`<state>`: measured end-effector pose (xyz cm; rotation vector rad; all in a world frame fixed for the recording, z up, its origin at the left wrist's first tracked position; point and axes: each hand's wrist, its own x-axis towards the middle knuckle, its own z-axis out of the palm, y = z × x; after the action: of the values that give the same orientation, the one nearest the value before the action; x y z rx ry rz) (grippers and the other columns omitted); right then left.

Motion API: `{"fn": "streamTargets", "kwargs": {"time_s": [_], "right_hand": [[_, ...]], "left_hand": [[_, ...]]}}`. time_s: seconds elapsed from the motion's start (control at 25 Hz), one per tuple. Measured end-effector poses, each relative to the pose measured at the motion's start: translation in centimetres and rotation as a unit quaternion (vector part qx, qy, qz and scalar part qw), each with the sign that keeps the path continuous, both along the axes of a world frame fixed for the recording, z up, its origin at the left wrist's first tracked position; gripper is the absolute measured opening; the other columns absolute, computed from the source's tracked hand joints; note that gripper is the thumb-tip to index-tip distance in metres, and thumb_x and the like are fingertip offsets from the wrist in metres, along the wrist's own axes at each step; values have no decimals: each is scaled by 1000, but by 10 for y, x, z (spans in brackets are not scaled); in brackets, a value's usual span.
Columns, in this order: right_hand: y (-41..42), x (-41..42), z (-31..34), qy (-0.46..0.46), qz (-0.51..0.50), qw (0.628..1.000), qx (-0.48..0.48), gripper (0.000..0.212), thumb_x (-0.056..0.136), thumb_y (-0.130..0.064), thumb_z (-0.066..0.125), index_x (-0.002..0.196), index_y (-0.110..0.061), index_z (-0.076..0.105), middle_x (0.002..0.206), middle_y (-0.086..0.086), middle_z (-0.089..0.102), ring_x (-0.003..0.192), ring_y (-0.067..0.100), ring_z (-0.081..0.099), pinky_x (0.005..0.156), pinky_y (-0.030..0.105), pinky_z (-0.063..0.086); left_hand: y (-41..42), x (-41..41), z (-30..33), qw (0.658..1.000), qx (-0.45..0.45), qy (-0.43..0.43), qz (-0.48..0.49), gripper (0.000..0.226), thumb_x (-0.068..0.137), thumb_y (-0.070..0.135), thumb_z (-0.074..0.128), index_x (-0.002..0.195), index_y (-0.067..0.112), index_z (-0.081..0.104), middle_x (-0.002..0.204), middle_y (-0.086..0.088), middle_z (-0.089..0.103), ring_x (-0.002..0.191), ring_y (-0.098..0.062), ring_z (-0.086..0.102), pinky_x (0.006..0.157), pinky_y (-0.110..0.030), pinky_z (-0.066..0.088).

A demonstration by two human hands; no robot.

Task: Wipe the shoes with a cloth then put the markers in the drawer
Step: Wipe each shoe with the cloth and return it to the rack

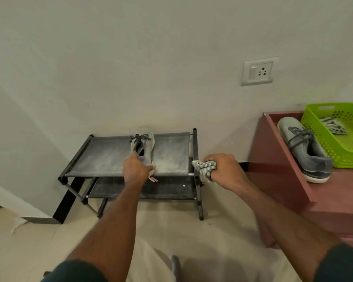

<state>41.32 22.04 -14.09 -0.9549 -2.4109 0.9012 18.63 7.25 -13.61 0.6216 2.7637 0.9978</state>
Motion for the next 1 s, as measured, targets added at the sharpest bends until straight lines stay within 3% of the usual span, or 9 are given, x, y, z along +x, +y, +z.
{"fn": "streamTargets", "kwargs": {"time_s": [0.16, 0.24, 0.32, 0.44, 0.56, 0.68, 0.76, 0.88, 1.0], "right_hand": [[16, 19, 4, 13, -36, 999, -4, 32, 78, -13, 61, 102, -28, 77, 91, -8, 76, 84, 12, 69, 76, 28, 55], [23, 34, 11, 39, -67, 997, 11, 33, 79, -11, 61, 103, -26, 77, 92, -7, 77, 85, 11, 69, 75, 23, 54], [27, 56, 21, 86, -116, 989, 10, 27, 82, -13, 65, 103, -25, 76, 86, -7, 76, 78, 9, 70, 68, 17, 52], [39, 112, 41, 177, -235, 956, 10, 29, 82, -31, 59, 104, -23, 75, 87, -5, 76, 80, 12, 70, 75, 27, 55], [52, 190, 57, 192, -346, 918, 0, 26, 77, -14, 51, 89, -14, 74, 79, 2, 73, 76, 26, 67, 66, 35, 51], [47, 252, 45, 238, -449, 856, -97, 14, 77, -7, 57, 80, -10, 70, 77, 14, 72, 70, 31, 68, 61, 43, 55], [40, 265, 34, 306, -473, 814, -144, 12, 73, -6, 58, 77, -8, 70, 77, 15, 73, 70, 30, 69, 60, 49, 59], [34, 256, 36, 314, -447, 831, -101, 22, 81, -2, 55, 77, -15, 72, 69, -5, 70, 70, 18, 65, 60, 32, 53], [33, 248, 44, 323, -414, 851, 1, 45, 75, -6, 48, 107, -22, 76, 95, -10, 75, 90, 7, 70, 81, 27, 56]], "left_hand": [[4, 8, 8, 998, 54, 3, 11, 30, 88, 21, 79, 109, 7, 63, 105, -11, 68, 92, -21, 63, 81, -33, 51], [14, 26, 18, 993, 110, 9, -37, 21, 88, 20, 79, 94, 11, 60, 90, -3, 65, 84, -19, 64, 72, -31, 53], [25, 55, 32, 981, 175, -7, -89, 23, 84, 19, 81, 86, 12, 60, 83, -1, 64, 78, -19, 64, 68, -39, 58], [43, 106, 43, 945, 239, -127, -182, 25, 79, 22, 85, 80, 18, 60, 89, -9, 70, 84, -33, 72, 68, -54, 63], [59, 150, 37, 898, 240, -228, -290, 30, 76, 19, 87, 73, 17, 57, 95, -18, 74, 87, -45, 72, 65, -64, 60], [69, 183, 34, 850, 208, -298, -381, 24, 84, 5, 80, 81, 6, 57, 104, -15, 76, 85, -31, 73, 62, -39, 62], [75, 195, 31, 831, 201, -323, -405, 20, 87, 0, 75, 87, 0, 55, 109, -18, 75, 85, -25, 72, 62, -34, 61], [76, 199, 31, 816, 205, -333, -426, 21, 85, 5, 75, 90, -1, 55, 113, -20, 73, 94, -29, 70, 75, -42, 64], [70, 197, 39, 793, 213, -326, -468, 20, 86, 0, 71, 90, -7, 53, 114, -14, 75, 100, -27, 72, 76, -37, 63]]}}
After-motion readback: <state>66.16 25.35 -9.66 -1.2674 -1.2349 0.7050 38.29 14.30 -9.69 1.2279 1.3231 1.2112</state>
